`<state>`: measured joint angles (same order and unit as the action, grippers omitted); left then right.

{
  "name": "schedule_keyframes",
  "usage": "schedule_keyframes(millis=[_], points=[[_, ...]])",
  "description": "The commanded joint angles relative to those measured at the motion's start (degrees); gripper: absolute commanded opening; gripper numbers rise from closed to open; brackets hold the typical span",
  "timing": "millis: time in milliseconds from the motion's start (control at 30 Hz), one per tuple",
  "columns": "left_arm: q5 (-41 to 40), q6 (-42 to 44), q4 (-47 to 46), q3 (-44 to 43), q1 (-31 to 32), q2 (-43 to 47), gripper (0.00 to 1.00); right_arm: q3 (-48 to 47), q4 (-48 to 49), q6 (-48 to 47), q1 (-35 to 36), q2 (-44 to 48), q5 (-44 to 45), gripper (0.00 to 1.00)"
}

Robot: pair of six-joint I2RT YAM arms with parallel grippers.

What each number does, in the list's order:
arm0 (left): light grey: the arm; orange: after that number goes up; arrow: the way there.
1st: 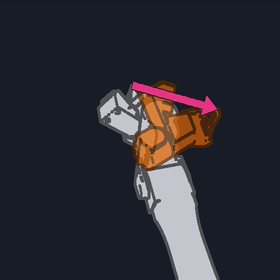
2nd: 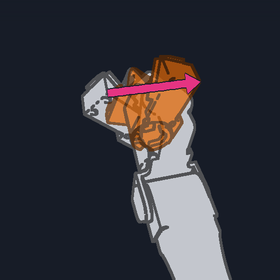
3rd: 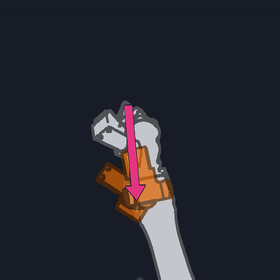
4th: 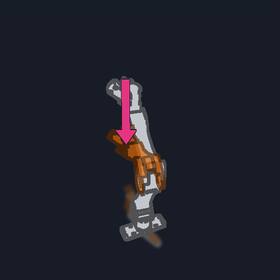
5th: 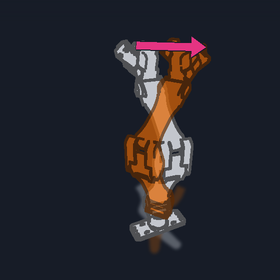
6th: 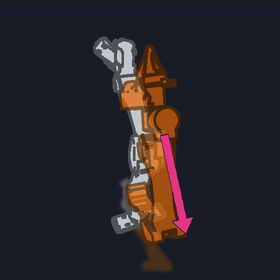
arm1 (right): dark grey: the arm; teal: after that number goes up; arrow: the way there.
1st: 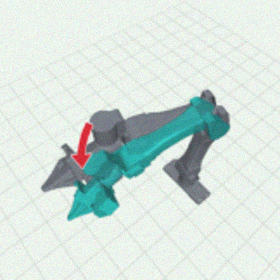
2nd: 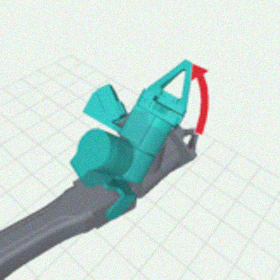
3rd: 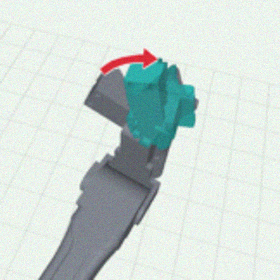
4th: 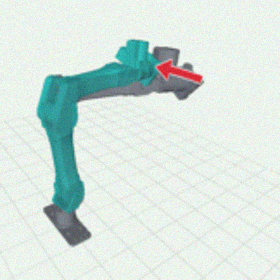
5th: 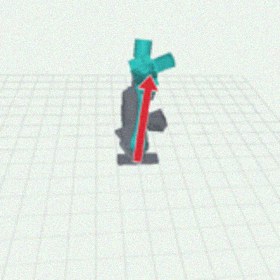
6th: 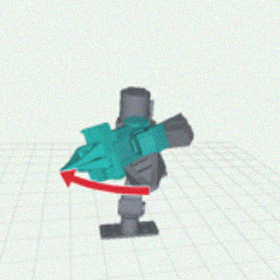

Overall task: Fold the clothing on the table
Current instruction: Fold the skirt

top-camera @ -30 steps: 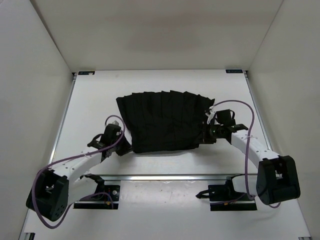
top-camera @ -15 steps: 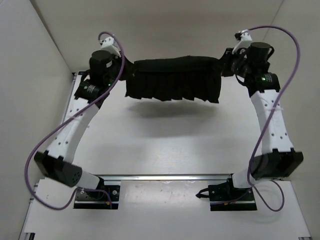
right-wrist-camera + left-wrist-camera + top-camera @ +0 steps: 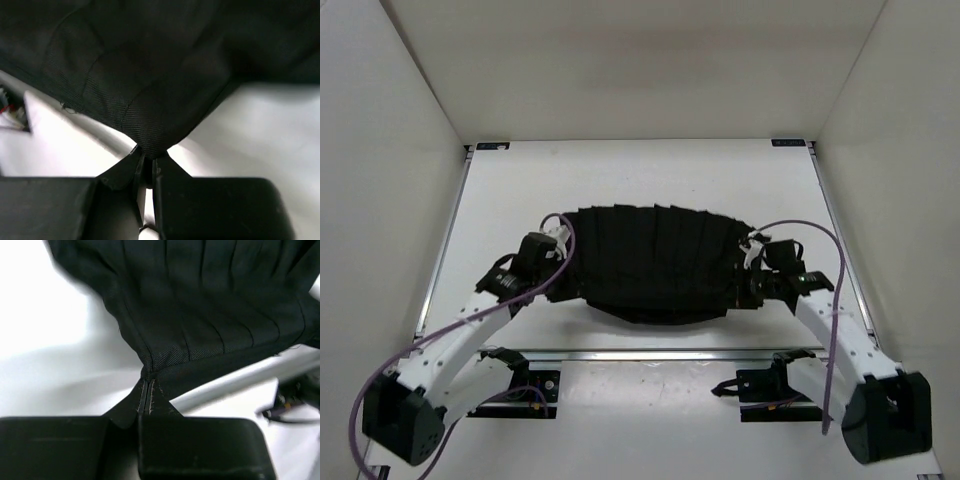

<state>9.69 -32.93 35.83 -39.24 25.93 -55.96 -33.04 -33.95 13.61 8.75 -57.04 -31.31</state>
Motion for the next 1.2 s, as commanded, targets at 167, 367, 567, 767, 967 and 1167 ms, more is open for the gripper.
schedule_keyframes(millis=[167,367,567,767,967,1167], points=[[-8.2,0.2,19.6,-5.2,-3.7,15.0,0.0,-6.9,-3.5,10.1,11.3,14.0,9.8,0.0],[-8.4,3.5,9.9,-9.2,-5.4,4.4,0.0,-8.5,3.2,6.4,2.8,4.0,4.7,0.0],[-6.8,8.7,0.0,-20.9,-7.7,-12.6,0.0,-17.0,8.6,2.0,0.9,-6.7,6.6,0.0],[-6.9,11.7,-3.5,-43.7,-9.6,-30.1,0.0,-42.5,5.2,-3.3,-5.9,-24.8,4.7,0.0],[-19.3,18.1,-4.9,-73.2,-7.3,-34.7,0.0,-85.3,-1.5,-6.2,-5.8,-36.7,10.9,0.0],[-18.1,18.5,-7.5,-60.9,-9.4,-28.9,0.0,-61.1,9.5,-5.7,-8.7,-26.0,11.7,0.0]])
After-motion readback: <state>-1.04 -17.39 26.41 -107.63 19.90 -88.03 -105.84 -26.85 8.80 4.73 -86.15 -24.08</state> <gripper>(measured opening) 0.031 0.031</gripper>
